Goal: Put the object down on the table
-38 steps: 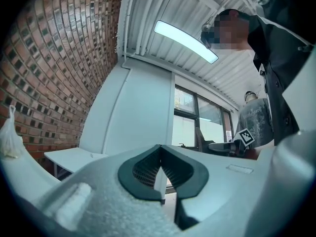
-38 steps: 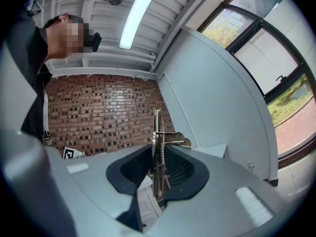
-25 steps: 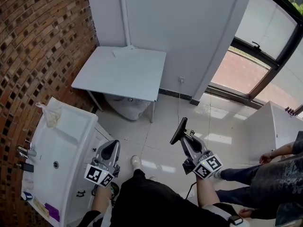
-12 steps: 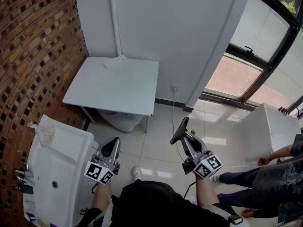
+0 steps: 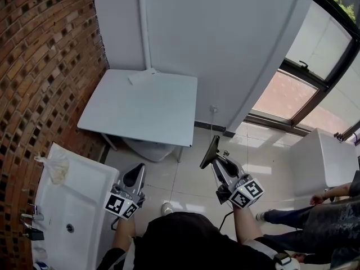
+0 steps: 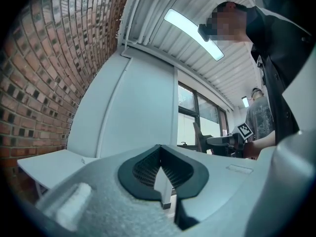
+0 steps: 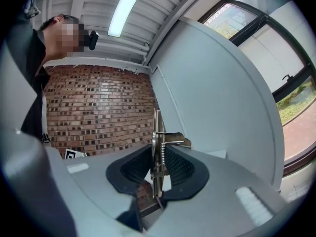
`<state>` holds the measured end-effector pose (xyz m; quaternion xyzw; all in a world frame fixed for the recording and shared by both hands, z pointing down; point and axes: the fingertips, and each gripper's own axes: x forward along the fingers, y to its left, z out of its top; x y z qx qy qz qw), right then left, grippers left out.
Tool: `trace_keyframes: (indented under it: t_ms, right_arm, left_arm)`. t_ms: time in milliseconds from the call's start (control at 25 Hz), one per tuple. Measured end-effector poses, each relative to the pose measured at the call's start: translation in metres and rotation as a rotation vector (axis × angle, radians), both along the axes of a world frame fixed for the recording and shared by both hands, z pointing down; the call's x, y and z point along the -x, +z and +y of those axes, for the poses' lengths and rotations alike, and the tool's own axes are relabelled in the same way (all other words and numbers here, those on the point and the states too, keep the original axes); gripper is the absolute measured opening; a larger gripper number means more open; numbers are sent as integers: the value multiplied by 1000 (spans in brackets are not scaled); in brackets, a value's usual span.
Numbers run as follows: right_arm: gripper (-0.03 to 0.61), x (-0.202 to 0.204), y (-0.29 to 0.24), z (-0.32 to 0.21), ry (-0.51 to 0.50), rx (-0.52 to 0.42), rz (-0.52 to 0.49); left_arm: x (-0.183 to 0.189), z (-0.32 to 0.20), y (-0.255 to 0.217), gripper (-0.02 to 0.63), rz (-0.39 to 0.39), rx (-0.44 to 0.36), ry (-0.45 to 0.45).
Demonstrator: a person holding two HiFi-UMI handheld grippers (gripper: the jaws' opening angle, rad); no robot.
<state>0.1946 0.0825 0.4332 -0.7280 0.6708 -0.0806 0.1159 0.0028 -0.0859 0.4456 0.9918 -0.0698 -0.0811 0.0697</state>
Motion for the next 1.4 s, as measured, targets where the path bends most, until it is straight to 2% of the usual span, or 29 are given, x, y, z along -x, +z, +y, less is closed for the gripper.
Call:
trace_keyframes:
  t_ms: [240, 440, 720, 1000, 1400]
  right_arm:
    - [91, -1, -7, -41, 0, 4, 8]
    - [91, -3, -5, -65, -41, 17, 12]
    - [91, -35, 3, -92, -56, 6, -17]
    - [91, -82, 13, -140, -139, 18, -23]
    - [91, -152, 13, -191, -197, 0, -31]
  left_arm:
    - [6, -30, 8, 2, -11, 33, 3]
    - [-1, -47, 16, 2, -31, 40, -1]
    - [-35, -59, 19, 2, -47, 44, 15]
    - [-67, -94, 15, 2, -53, 42, -72]
    - [-146, -132, 13, 2, -60, 19, -92]
